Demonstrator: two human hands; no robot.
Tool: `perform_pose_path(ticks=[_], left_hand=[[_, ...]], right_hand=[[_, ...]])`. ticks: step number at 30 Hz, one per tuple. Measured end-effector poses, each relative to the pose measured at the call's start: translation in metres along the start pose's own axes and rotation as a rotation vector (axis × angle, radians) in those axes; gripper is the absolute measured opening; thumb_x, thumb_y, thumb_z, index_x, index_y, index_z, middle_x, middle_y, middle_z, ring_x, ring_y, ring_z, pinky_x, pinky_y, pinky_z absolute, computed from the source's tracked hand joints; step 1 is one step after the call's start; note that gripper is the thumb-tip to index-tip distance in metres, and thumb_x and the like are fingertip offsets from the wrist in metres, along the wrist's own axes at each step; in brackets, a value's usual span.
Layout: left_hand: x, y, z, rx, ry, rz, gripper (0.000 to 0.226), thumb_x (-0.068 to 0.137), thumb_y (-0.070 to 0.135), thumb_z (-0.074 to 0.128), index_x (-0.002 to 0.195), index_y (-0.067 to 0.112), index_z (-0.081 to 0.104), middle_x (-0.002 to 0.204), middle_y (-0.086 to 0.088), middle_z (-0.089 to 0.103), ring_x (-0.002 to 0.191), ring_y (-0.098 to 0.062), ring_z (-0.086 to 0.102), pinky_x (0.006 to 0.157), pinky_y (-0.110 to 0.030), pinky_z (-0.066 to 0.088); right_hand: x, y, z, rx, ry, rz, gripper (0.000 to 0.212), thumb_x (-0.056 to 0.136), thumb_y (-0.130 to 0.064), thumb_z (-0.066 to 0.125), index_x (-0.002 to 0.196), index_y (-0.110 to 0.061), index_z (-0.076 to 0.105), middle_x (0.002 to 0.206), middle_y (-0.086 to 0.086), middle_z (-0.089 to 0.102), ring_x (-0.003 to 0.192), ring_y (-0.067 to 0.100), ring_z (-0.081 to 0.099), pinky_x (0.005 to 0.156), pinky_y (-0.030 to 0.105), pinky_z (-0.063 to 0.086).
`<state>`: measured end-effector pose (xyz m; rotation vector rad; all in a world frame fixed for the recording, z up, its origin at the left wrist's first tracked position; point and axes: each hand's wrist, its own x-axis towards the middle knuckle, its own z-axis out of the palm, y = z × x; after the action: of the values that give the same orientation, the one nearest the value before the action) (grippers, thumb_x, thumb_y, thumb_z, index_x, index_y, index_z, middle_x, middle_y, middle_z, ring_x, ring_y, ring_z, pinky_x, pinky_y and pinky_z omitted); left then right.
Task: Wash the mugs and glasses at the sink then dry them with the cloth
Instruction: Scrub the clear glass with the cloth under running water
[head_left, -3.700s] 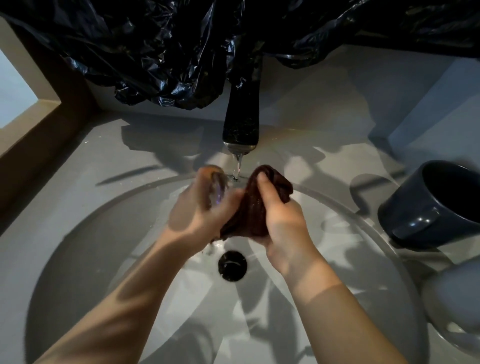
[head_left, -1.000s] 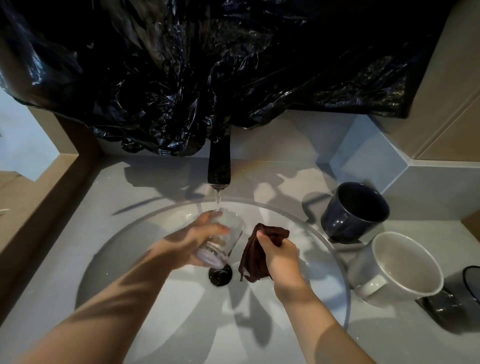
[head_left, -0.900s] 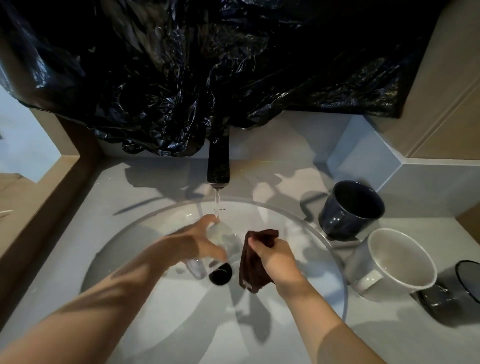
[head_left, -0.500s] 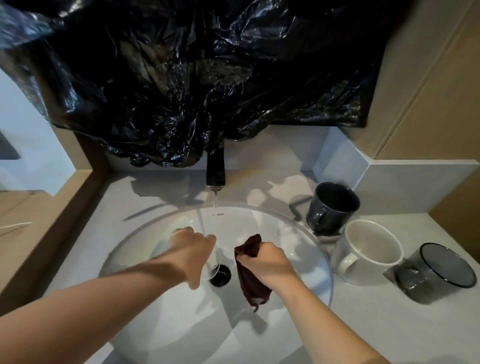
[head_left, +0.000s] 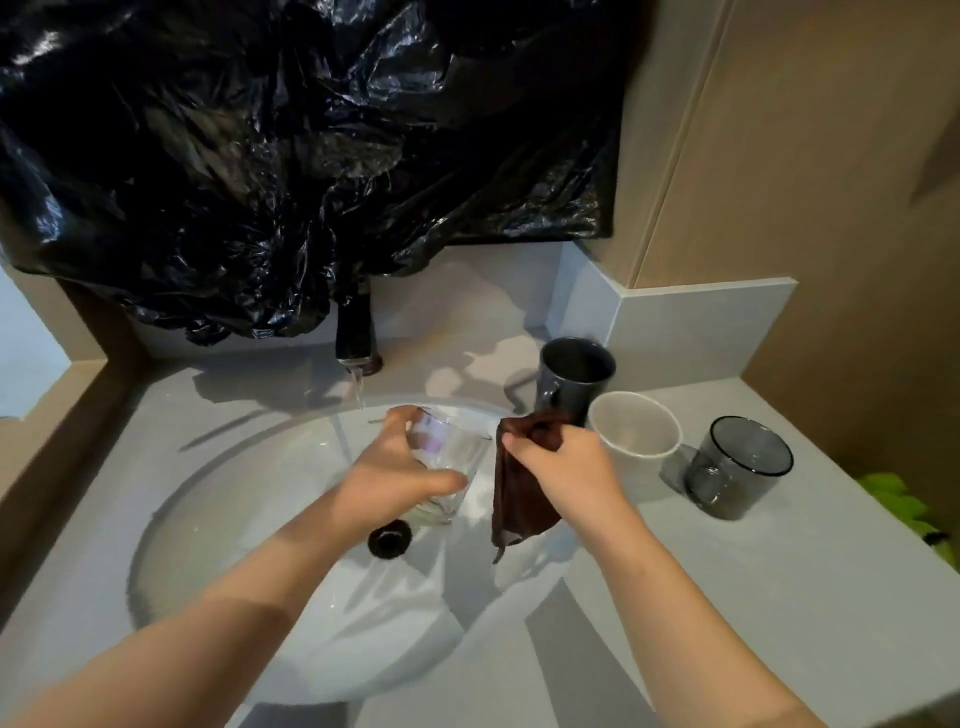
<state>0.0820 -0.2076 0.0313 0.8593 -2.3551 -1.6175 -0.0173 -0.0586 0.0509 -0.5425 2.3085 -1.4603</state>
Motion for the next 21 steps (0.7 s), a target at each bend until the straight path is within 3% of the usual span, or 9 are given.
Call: perform_pose_path(ticks=[4,8,12,21], left_hand=[[-0.013,0.03,0.042,-0.142,0.006,0.104,0.079,0.057,0.022,0.081,0.122,0.028,0.037,0.109,0.004,0.056,0.091,-0.014,0.062,0.07,-0.027,0.052],[-0.027,0.052,0.092,-0.137,-0.031,0.209,0.087,0.046,0.025,0.084,0.121,0.026,0.038,0.104,0.009,0.054,0.093,-0.008,0.058,0.08,-0.021,0.047],[-0.034,0.063,0.139,-0.107,-0.055,0.239,0.09,0.046,0.029,0.079,0.124,0.031,0.034,0.112,0.011,0.053,0.1,-0.008,0.056,0.088,-0.025,0.049],[-0.028,0.056,0.217,0.03,0.133,0.254,0.083,0.045,0.032,0.083,0.117,0.028,0.043,0.112,0.001,0.052,0.105,-0.017,0.054,0.092,-0.031,0.048]], right_hand=[[-0.014,0.004,-0.05,0.037,0.06,-0.016,0.016,0.083,-0.032,0.069,0.068,-0.03,0.062,0.081,-0.004,0.068,0.087,0.018,0.063,0.082,0.032,0.048],[-0.025,0.02,-0.1,0.036,0.152,0.005,0.017,0.081,-0.033,0.071,0.068,-0.025,0.063,0.084,0.002,0.07,0.086,0.02,0.063,0.08,0.035,0.048],[-0.035,0.039,-0.141,0.135,0.23,0.015,0.015,0.083,-0.027,0.07,0.07,-0.022,0.065,0.074,-0.004,0.066,0.076,0.013,0.06,0.073,0.032,0.047],[-0.044,0.077,-0.188,0.201,0.285,0.09,0.017,0.083,-0.029,0.069,0.075,-0.015,0.066,0.076,0.001,0.067,0.088,0.024,0.064,0.082,0.042,0.051]])
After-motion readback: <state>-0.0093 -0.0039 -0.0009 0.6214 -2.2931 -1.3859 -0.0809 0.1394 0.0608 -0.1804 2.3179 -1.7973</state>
